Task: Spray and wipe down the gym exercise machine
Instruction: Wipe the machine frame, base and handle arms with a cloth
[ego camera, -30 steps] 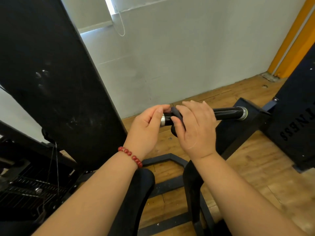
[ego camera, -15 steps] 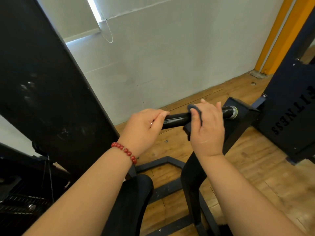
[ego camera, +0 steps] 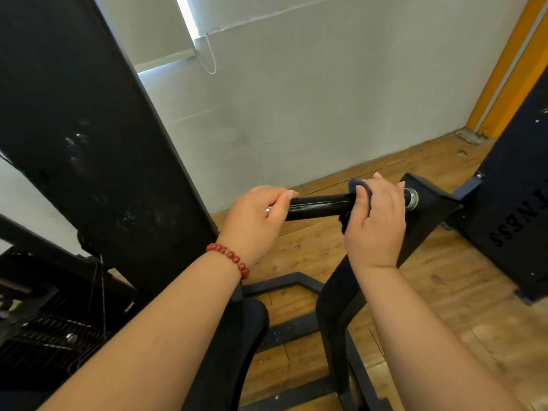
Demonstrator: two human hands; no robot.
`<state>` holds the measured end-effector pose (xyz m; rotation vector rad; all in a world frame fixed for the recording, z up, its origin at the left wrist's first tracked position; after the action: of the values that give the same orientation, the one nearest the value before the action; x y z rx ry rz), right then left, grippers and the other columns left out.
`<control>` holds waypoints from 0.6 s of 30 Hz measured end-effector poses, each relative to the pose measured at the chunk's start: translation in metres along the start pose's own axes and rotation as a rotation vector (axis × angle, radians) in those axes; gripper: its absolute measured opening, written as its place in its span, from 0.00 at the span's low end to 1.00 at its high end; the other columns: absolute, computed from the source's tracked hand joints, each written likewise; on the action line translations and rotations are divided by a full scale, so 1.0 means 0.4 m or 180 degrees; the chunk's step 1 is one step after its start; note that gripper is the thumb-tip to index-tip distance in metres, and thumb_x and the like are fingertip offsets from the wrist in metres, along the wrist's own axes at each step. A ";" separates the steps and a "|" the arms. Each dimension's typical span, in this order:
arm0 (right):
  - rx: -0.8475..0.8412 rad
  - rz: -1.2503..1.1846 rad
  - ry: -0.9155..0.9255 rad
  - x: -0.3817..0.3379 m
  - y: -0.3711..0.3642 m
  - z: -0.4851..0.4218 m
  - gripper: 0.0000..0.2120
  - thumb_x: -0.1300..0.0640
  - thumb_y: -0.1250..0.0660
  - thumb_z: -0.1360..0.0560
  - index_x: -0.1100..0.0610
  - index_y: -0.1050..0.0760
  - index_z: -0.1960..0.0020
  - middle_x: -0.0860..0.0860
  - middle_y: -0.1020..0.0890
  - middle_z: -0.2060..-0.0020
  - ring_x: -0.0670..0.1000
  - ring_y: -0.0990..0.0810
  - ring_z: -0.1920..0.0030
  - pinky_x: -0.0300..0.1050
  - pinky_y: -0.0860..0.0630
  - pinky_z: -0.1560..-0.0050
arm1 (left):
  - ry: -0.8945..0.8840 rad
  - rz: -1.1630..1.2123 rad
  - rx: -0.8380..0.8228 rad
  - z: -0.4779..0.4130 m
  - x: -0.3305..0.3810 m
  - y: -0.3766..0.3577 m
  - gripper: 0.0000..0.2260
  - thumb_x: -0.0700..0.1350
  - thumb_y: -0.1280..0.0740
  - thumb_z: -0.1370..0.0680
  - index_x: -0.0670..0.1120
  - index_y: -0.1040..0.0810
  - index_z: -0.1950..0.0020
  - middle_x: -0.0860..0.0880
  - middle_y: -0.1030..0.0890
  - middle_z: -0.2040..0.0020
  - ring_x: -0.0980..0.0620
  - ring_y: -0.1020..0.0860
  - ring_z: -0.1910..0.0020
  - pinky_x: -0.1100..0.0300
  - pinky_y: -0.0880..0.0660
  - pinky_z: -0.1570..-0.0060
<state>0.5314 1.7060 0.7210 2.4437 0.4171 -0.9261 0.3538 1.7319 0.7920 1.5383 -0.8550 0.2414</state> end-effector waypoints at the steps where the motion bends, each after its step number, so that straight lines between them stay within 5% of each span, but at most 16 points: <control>1: 0.0101 -0.0146 -0.0254 -0.006 -0.002 0.001 0.16 0.56 0.45 0.18 0.64 0.22 0.45 0.57 0.18 0.47 0.57 0.25 0.36 0.42 0.49 0.23 | 0.0031 0.0003 -0.0023 0.000 0.002 0.000 0.13 0.48 0.43 0.17 0.53 0.19 0.44 0.57 0.22 0.56 0.62 0.26 0.54 0.78 0.33 0.56; 5: 0.0131 -0.0688 -0.0951 -0.060 -0.009 0.023 0.14 0.55 0.43 0.17 0.60 0.23 0.39 0.52 0.26 0.34 0.54 0.39 0.24 0.60 0.44 0.24 | 0.0123 -0.0006 -0.0023 0.006 0.008 -0.003 0.11 0.48 0.44 0.16 0.57 0.22 0.47 0.58 0.24 0.56 0.63 0.27 0.54 0.78 0.33 0.56; 8: -0.0277 -0.0867 -0.0960 -0.068 -0.009 0.073 0.17 0.56 0.43 0.17 0.55 0.29 0.29 0.45 0.42 0.24 0.44 0.54 0.23 0.45 0.49 0.23 | 0.0230 -0.0005 0.0071 0.006 0.013 -0.009 0.11 0.48 0.44 0.16 0.58 0.23 0.48 0.59 0.24 0.55 0.63 0.27 0.55 0.79 0.34 0.56; 12: -0.0230 -0.0915 -0.1309 -0.028 0.045 0.063 0.20 0.55 0.44 0.16 0.54 0.34 0.25 0.43 0.43 0.24 0.39 0.48 0.25 0.22 0.50 0.33 | 0.0368 -0.0008 0.0120 0.010 0.020 -0.010 0.13 0.49 0.45 0.16 0.54 0.20 0.46 0.58 0.23 0.54 0.61 0.26 0.55 0.74 0.32 0.58; 18: 0.0376 -0.1733 -0.3107 -0.032 0.068 0.079 0.18 0.48 0.42 0.17 0.48 0.30 0.28 0.45 0.26 0.32 0.46 0.28 0.32 0.48 0.29 0.32 | 0.0255 -0.0313 -0.0206 0.005 0.024 0.000 0.15 0.50 0.46 0.16 0.53 0.21 0.41 0.53 0.24 0.55 0.58 0.27 0.59 0.67 0.32 0.61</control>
<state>0.5175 1.6649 0.7184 1.6603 0.6586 -2.2333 0.3598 1.7266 0.7976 1.4958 -0.7158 0.2005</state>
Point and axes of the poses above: each hand's wrist, its own z-axis away from the middle knuckle, its own y-axis out of the back of the hand, x = y × z, the point moved 3 cm from there along -z, towards the middle knuckle
